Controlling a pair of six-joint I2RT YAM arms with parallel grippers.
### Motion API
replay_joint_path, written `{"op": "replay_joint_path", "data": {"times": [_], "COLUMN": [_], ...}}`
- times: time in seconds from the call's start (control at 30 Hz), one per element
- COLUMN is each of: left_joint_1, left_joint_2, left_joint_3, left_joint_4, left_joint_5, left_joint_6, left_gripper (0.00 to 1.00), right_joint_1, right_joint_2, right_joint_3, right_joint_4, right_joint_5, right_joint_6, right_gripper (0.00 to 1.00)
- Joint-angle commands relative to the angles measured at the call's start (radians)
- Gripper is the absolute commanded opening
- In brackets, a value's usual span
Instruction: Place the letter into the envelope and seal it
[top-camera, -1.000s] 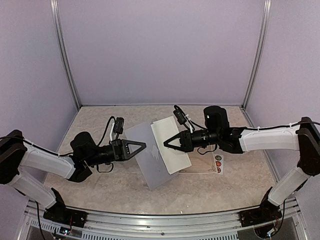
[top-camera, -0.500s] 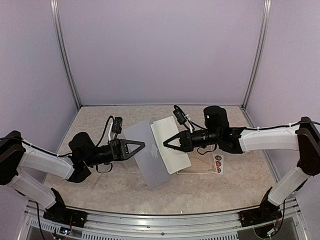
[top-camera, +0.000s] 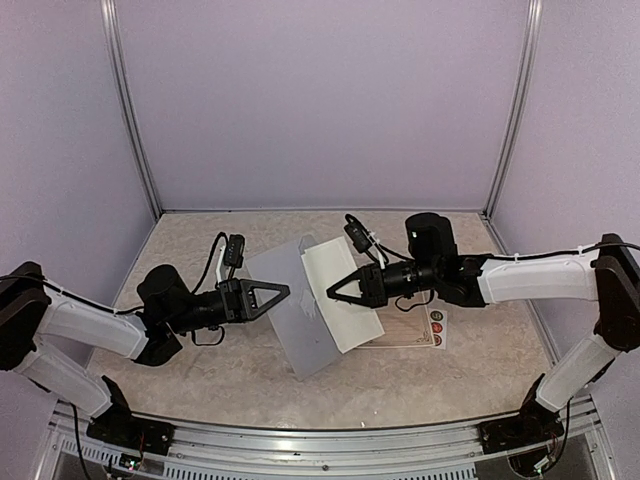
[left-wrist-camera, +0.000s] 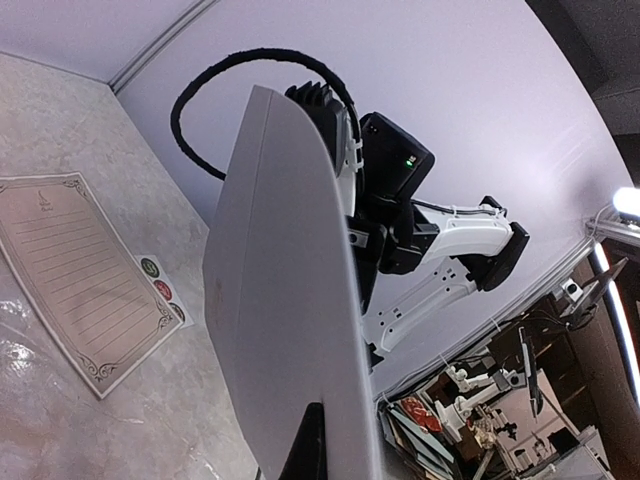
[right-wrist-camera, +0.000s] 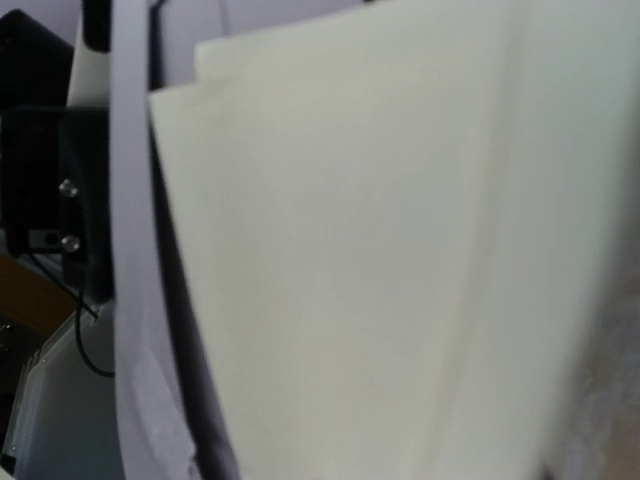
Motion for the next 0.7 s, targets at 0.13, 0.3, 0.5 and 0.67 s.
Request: {"op": "replay_joint_path", "data": {"times": [0.13, 0.3, 0.5, 0.67], "left_joint_1": [-0.010, -0.013, -0.013, -0.016], "left_joint_2": [0.002, 0.014, 0.016, 0.025], "left_joint_3": [0.025, 0.030, 0.027, 0.029], "left_joint_4": [0.030, 0.042, 0.032, 0.037], "left_joint_5": [0.035, 0.040, 0.017, 0.014], "left_joint_6": [0.001, -0.006, 0.000, -0.005], "left_gripper": [0.00, 0.00, 0.06, 0.12], "right_joint_1": [0.025, 0.025, 0.025, 0.025], "right_joint_2": [-0.002, 0.005, 0.007, 0.011], "right_joint_3": [0.039, 0.042, 0.013, -0.010], "right_joint_4": [-0.001, 0.019, 0.122, 0.226], "right_joint_5": [-0.052, -0.056, -0.091, -0.101], "right_joint_6": [-0.057, -0.057, 0.014, 0.087], "right_gripper": [0.00, 0.00, 0.00, 0.00]}}
